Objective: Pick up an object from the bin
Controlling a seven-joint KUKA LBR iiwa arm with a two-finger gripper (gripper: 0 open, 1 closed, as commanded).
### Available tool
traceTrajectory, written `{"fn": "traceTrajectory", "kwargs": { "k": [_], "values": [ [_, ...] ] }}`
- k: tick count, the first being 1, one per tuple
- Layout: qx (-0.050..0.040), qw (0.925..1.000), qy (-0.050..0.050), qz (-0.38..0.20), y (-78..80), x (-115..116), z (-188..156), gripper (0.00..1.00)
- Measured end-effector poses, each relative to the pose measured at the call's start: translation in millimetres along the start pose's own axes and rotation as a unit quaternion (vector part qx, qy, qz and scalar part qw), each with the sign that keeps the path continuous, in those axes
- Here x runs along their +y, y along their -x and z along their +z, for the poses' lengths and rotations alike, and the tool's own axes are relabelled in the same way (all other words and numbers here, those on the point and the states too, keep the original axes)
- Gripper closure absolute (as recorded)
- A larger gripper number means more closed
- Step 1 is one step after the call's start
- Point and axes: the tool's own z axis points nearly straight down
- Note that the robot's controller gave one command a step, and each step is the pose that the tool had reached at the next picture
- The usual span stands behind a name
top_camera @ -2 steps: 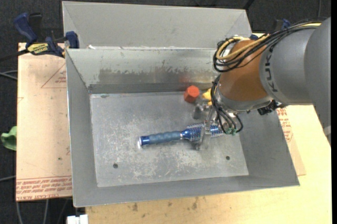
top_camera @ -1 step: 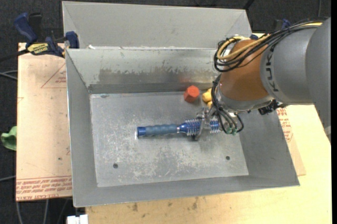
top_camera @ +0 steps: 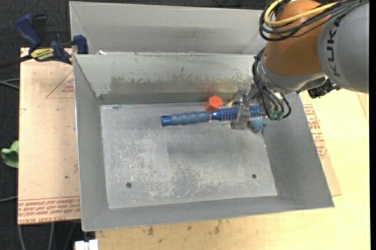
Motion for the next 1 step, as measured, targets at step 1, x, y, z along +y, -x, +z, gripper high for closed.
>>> {"fn": "traceTrajectory", "kwargs": {
  "k": [1],
  "values": [
    [0.0019, 0.9999, 0.000, 0.013, -7.0, 5.2, -57.2, 1.00]
  ]
}}
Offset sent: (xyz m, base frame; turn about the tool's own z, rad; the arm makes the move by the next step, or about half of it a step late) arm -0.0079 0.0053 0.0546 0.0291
